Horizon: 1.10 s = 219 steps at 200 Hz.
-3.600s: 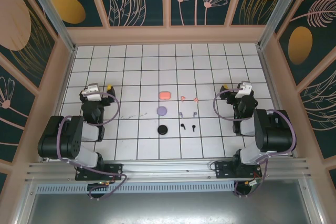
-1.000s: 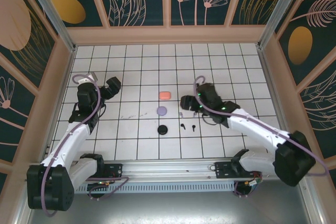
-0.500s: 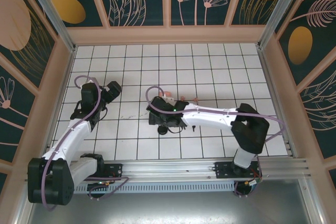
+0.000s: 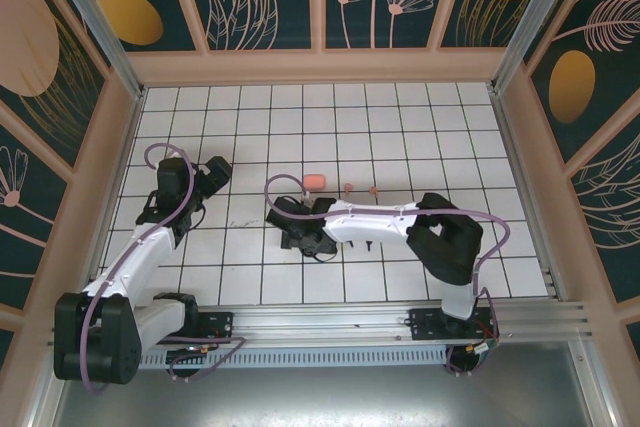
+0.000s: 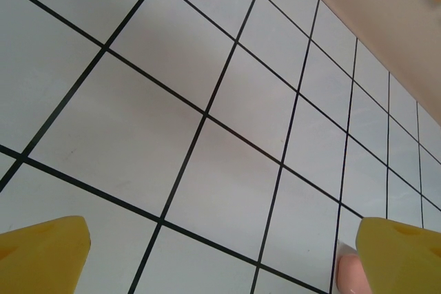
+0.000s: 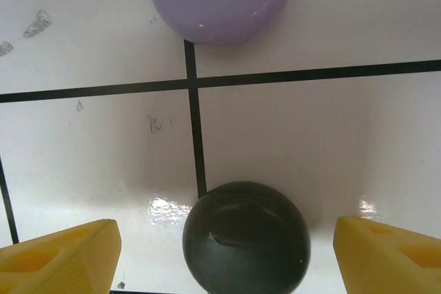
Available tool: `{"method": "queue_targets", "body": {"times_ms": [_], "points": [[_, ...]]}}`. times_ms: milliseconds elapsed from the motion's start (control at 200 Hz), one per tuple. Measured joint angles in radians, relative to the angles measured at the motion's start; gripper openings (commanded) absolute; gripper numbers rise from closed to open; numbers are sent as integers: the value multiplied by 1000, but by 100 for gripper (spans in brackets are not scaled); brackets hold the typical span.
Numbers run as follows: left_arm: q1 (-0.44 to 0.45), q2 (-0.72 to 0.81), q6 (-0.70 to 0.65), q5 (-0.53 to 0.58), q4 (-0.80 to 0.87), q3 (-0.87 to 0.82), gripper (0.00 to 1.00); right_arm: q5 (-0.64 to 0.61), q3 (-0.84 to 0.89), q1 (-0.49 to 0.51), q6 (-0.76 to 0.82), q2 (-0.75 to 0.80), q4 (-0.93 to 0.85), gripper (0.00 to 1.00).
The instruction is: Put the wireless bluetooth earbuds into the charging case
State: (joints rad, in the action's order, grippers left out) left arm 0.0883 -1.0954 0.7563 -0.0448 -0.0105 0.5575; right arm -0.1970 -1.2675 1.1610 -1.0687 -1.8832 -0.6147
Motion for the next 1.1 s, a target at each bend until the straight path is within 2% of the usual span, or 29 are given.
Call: {"method": "queue_targets", "body": {"times_ms": [611, 1096], "points": [[0, 0, 0, -16, 0, 0, 99, 7, -6, 6, -42, -35, -14, 75], [0, 0, 0, -23, 0, 0, 99, -20, -15, 17, -48, -66, -34, 66]]}}
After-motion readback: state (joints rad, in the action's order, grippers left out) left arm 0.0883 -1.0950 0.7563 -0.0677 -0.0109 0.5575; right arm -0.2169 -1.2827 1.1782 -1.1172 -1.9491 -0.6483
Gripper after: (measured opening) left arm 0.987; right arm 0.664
